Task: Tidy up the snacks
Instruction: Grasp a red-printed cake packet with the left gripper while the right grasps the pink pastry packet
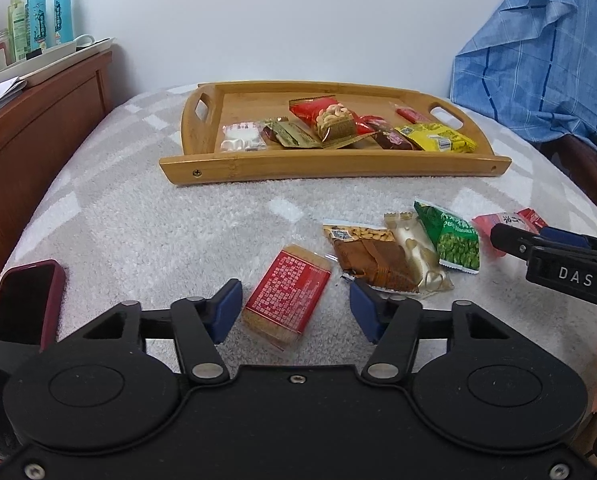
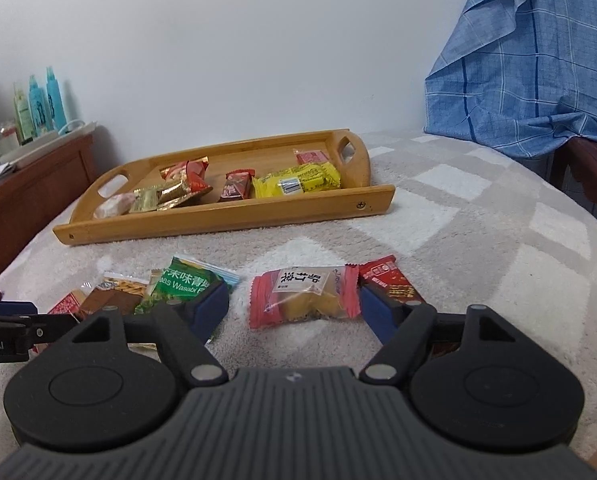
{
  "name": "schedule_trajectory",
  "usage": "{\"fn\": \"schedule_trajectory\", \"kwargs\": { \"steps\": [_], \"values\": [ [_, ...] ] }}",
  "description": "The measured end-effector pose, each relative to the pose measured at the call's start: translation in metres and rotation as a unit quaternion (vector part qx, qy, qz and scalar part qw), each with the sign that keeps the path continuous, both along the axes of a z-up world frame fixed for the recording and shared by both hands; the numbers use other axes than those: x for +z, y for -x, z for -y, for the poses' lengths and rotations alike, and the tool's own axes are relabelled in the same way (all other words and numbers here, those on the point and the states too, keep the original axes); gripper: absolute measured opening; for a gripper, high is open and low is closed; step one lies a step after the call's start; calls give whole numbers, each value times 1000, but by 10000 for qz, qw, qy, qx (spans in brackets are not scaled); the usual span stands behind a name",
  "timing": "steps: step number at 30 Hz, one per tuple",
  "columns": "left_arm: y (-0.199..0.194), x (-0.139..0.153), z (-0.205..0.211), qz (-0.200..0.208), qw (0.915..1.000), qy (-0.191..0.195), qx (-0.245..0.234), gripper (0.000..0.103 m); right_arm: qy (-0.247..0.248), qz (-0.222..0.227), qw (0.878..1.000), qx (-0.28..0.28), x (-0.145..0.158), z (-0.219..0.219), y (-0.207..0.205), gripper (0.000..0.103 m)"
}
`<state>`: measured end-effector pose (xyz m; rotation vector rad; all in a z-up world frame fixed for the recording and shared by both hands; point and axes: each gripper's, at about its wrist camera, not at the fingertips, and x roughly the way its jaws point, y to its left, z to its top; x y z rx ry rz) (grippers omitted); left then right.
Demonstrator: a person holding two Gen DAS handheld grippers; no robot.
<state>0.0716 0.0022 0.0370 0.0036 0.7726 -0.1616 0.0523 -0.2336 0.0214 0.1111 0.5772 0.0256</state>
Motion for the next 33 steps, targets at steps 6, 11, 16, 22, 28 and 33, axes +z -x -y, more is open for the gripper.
{"fn": "schedule_trajectory", "kwargs": {
  "steps": [6,11,16,22,28,33],
  "values": [
    [-1,-2,1,-9,10000,-8,41,48,163,6,9998,78,-2,-6,-6,83],
    [-1,-3,1,-7,10000,-47,20,47,205,-95,9997,122,-5,-9,-13,81],
    [2,-5,0,-179,9996,207,-14,46,275,-157,9994,142,-8,-13,-17,80],
    [6,-2,5,-129,9998,160,-61,46,302,-159,9992,186,-8,-14,-18,74],
    [0,-7,8,-185,9998,50,-5,46,329,-177,9991,208,-9,-15,-20,73],
    [0,-7,12,-110,9999,-46,18,32,387,-173,9989,212,-9,-16,-21,68]
  ]
}}
